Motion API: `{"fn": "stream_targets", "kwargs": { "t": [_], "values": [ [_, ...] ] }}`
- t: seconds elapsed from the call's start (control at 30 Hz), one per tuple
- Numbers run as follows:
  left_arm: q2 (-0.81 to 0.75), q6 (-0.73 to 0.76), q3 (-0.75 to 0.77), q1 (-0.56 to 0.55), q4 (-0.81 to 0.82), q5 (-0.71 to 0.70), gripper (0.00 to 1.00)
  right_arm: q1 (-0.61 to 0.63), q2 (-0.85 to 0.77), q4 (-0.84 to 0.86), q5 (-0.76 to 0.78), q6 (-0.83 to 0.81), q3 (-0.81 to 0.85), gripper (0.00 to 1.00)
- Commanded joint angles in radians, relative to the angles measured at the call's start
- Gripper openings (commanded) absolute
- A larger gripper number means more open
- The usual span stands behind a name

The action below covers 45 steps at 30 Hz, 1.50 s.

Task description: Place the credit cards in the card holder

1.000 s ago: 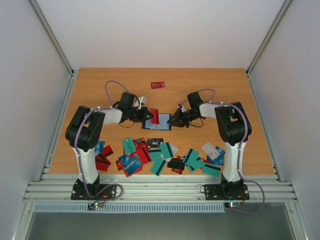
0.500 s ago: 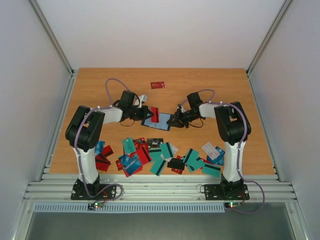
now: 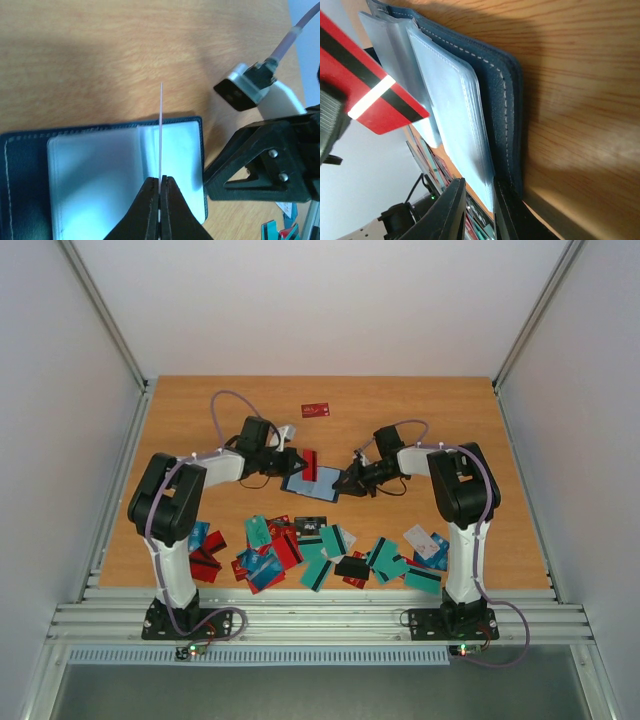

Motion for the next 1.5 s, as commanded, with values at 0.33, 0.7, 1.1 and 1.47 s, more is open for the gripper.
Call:
{"fn": "stream_targets", "kwargs": {
  "t": [0.33, 0.7, 1.1, 1.47],
  "values": [
    [0.076, 0.002, 0.05, 0.003, 0.034, 0.077, 0.0, 0.015, 0.075, -0.076, 0.101, -0.014, -0.022, 0.18],
    [-0.017, 0.015, -0.053, 0.002, 0.076, -0.015, 0.0, 0.015, 0.063, -0.103, 0.108, -0.032, -0.019, 0.18],
    [0.034, 0.044, 0.045, 0.003, 0.026, 0.001, 0.0, 0.016, 0.064, -0.086, 0.11, -0.016, -0.032, 0.18],
    [0.053, 0.081, 0.055, 0.003, 0.001, 0.008, 0.0, 0.018, 0.07, -0.088, 0.107, -0.017, -0.031, 0.18]
  ]
}}
